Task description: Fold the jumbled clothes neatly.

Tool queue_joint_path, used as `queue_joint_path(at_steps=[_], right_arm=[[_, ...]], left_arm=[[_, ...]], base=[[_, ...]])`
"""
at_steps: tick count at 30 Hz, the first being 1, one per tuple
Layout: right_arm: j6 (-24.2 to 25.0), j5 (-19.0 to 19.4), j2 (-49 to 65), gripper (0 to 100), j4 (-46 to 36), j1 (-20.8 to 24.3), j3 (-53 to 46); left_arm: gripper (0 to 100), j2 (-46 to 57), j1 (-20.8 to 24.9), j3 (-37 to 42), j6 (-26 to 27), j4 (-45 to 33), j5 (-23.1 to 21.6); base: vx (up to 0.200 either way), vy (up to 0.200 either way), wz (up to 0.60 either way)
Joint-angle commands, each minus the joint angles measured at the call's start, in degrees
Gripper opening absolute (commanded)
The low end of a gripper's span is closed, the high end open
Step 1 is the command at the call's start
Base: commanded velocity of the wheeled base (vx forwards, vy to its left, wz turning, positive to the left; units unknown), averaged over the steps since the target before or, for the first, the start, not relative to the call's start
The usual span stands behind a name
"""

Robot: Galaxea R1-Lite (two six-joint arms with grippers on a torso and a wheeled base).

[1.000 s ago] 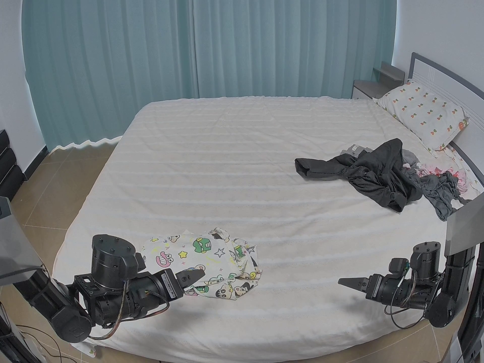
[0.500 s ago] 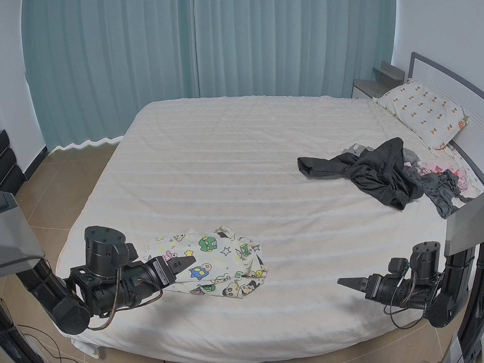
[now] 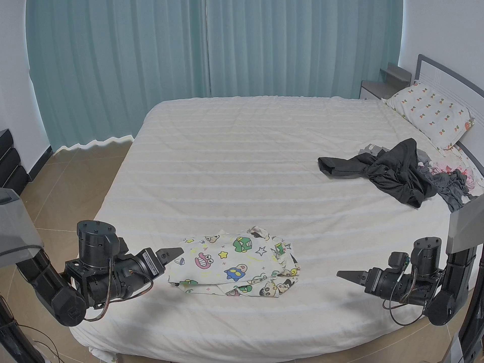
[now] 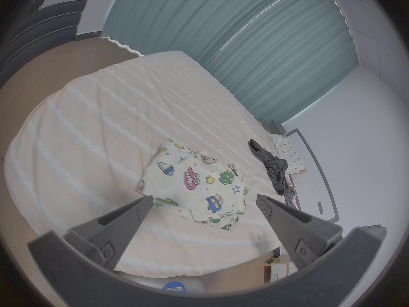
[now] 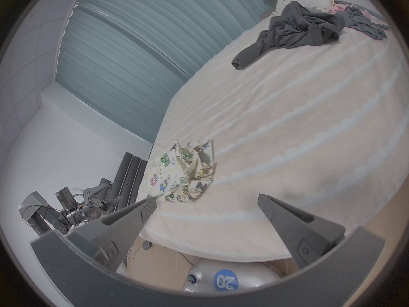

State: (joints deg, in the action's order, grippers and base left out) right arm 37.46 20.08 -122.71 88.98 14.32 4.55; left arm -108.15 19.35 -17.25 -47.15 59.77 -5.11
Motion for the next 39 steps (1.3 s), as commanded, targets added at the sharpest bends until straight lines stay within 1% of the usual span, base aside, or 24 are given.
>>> queue_joint_path(at_steps=[1, 2, 4, 5, 6, 7, 9, 10, 11, 15, 19, 21, 24, 28, 33, 39], right_arm=[[0.86, -0.21, 2.04, 100, 0.49, 2.81, 3.8], [0.86, -0.57, 2.04, 100, 0.14, 4.92, 7.23], [0.86, -0.74, 1.86, 100, -0.56, 6.07, 9.95], [0.86, -0.83, 1.69, 100, -3.81, 7.56, 14.61], [0.86, -0.83, 1.69, 100, -5.57, 8.0, 16.28], [0.86, -0.83, 1.42, 100, -10.14, 8.7, 20.06], [0.86, -0.74, 1.25, 100, -11.72, 8.97, 21.29], [0.95, -0.83, -1.04, 100, -19.11, 10.2, 27.09], [0.86, -0.83, -2.27, 100, -20.69, 10.29, 28.5], [-0.46, -0.48, -7.1, 100, -21.65, 9.93, 30.61], [-4.68, 0.05, -12.2, 100, -21.65, 10.02, 32.45], [-6.35, 1.02, -13.78, 100, -21.92, 10.29, 33.33], [-6.7, 2.95, -14.22, 100, -22.97, 10.02, 35.09], [-7.49, 3.83, -14.4, 100, -25.26, 9.93, 36.94], [-10.3, 3.83, -14.75, 100, -28.86, 9.05, 40.1], [-10.66, 3.74, -14.31, 100, -28.95, 8.88, 39.84]], left_arm=[[100, -0.21, -1.42, -0.15, -0.04, 0.0, -0.17], [100, -0.13, -1.94, -0.15, -0.04, 0.0, -0.87], [100, -0.13, -2.12, 0.02, -0.13, 0.0, -1.48], [100, -0.04, -2.21, 0.2, -0.57, 0.0, -2.19], [100, -0.04, -2.21, 0.29, -0.92, 0.0, -2.36], [100, 0.14, -2.21, 0.29, -1.63, 0.0, -2.63], [100, 0.14, -2.21, 0.37, -1.71, 0.0, -2.71], [100, 0.23, -2.21, 0.46, -1.98, 0.0, -2.8], [100, 0.23, -2.21, 0.55, -1.98, 0.0, -2.8], [100, 0.05, -2.21, 0.73, -1.98, 0.0, -2.89], [100, -0.13, -2.03, 0.73, -1.98, 0.08, -2.98], [100, -0.13, -2.03, 0.73, -1.98, 0.08, -2.98], [100, -0.13, -2.03, 0.73, -1.98, 0.0, -2.98], [100, -0.21, -1.77, 0.81, -1.89, 0.0, -2.98], [100, -0.21, -1.77, 0.9, -1.98, 0.0, -2.98], [100, -0.21, -1.68, 0.9, -2.24, 0.08, -2.98]], base=[[0.0, 0.0, 0.0], [0.0, 0.0, 0.0], [0.0, 0.0, 0.0], [0.0, 0.0, 0.0], [0.0, 0.0, 0.0], [0.0, 0.0, 0.0], [0.0, 0.0, 0.0], [0.0, 0.0, 0.0], [0.0, 0.0, 0.0], [0.0, 0.0, 0.0], [0.0, 0.0, 0.0], [0.0, 0.0, 0.0], [0.0, 0.0, 0.0], [0.0, 0.0, 0.0], [0.0, 0.0, 0.0], [0.0, 0.0, 0.0]])
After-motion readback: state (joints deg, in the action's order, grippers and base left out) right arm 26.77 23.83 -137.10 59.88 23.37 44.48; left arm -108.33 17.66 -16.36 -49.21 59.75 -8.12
